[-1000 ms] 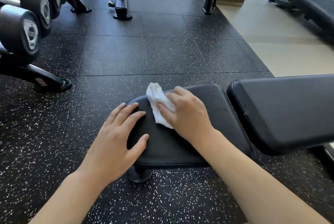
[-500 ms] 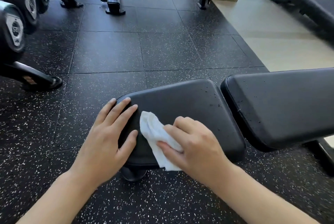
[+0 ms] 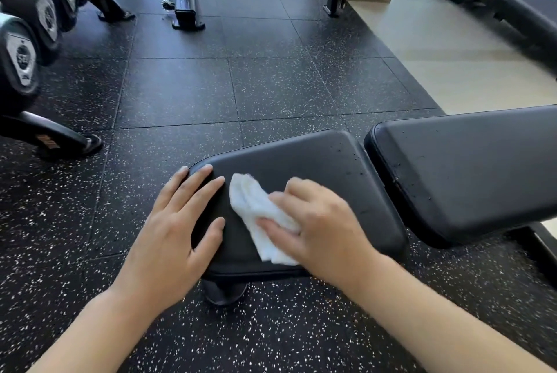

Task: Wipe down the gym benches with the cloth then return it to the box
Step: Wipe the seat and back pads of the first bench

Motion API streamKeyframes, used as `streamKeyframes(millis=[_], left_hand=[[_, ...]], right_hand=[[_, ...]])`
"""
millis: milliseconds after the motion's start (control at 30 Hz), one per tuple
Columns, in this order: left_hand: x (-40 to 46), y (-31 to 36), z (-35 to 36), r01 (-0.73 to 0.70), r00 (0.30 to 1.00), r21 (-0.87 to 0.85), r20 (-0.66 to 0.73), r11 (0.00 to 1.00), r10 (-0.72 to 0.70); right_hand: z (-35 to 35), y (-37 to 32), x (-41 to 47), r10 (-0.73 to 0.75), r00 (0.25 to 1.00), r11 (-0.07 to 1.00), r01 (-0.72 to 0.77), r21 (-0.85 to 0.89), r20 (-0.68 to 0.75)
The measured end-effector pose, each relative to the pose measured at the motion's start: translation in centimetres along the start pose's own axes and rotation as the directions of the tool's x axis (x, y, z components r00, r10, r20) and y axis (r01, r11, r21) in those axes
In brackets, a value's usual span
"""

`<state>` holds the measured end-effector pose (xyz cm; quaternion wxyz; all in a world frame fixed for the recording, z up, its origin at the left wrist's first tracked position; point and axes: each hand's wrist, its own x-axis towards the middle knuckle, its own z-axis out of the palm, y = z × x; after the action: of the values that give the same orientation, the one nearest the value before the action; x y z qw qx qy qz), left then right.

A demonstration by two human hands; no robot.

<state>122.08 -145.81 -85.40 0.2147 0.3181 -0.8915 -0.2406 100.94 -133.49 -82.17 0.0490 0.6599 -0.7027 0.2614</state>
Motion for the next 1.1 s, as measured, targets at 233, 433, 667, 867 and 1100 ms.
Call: streamKeyframes(millis=[233,433,667,867,1100], left_hand=[[0.0,0.0,0.1,0.003,1.000,-0.004,-0.006,1.000,-0.003],[0.1,-0.1,0.2,0.008,1.000,-0.037,-0.020,0.999,-0.009],[0.1,0.3,0.1,0.038,0.999,-0.032,-0.005,0.999,-0.038],[0.2,0.4,0.2,0.054,0.998,-0.039,-0.022,0.998,-0.055],[0.1,0.5,0.1,0.056,0.998,-0.033,-0.018,0.998,-0.056]], right_hand=[[-2.1,4.9,3.2,0.365,0.925,0.916,-0.377,-0.135,-0.110],[1.0,-2.3,2.4,-0.007,1.000,1.000,0.008,-0.028,0.021],[-1.3,7.0,5.6,0.373,0.927,0.888,-0.365,-0.281,-0.028],[1.3,0.3,4.9,0.218,0.975,0.964,-0.209,-0.162,0.035],[0.2,3.0,5.2,0.193,0.980,0.967,-0.182,-0.176,0.046]])
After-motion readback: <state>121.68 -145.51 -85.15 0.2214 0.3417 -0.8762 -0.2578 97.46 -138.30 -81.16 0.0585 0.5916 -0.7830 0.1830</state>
